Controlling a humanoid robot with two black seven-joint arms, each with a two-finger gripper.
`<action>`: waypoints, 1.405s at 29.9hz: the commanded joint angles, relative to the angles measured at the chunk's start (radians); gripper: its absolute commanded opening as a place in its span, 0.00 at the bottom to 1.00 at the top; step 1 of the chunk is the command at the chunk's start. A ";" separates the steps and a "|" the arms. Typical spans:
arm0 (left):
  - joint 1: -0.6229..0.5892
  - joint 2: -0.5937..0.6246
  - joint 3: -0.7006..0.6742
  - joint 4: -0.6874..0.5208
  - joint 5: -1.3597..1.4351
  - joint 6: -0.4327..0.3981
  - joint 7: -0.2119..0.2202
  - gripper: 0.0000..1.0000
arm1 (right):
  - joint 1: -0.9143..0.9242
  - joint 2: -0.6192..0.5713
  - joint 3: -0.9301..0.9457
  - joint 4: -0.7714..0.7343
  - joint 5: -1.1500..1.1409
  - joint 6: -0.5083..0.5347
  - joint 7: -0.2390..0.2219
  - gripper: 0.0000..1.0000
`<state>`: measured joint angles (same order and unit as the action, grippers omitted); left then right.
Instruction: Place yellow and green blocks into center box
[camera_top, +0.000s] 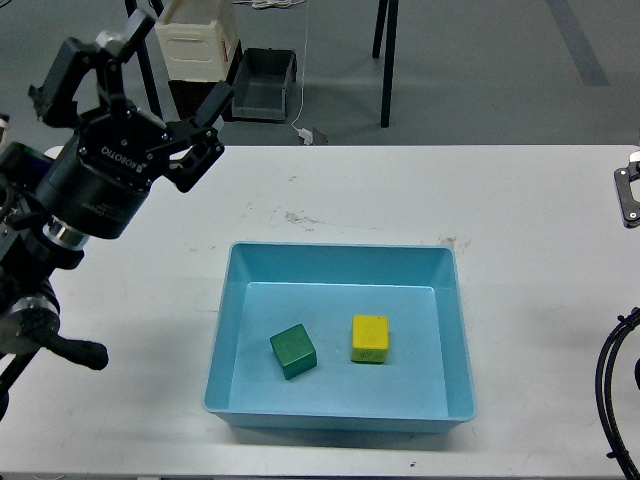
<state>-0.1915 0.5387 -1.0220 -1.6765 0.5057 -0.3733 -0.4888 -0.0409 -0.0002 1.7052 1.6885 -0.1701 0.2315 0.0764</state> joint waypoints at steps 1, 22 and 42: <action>0.147 -0.023 -0.023 -0.003 -0.166 0.104 0.000 1.00 | -0.020 0.000 0.002 0.000 0.018 0.000 -0.029 1.00; 0.302 -0.088 -0.007 0.024 -0.769 0.111 0.013 1.00 | -0.221 0.000 -0.018 -0.044 0.302 0.002 -0.173 1.00; 0.327 -0.132 -0.007 0.061 -0.912 0.071 0.012 1.00 | -0.149 0.000 -0.027 -0.244 0.432 0.127 -0.211 1.00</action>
<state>0.1350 0.4203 -1.0297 -1.6335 -0.4064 -0.3011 -0.4758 -0.1914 0.0003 1.6822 1.4461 0.2637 0.3569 -0.1433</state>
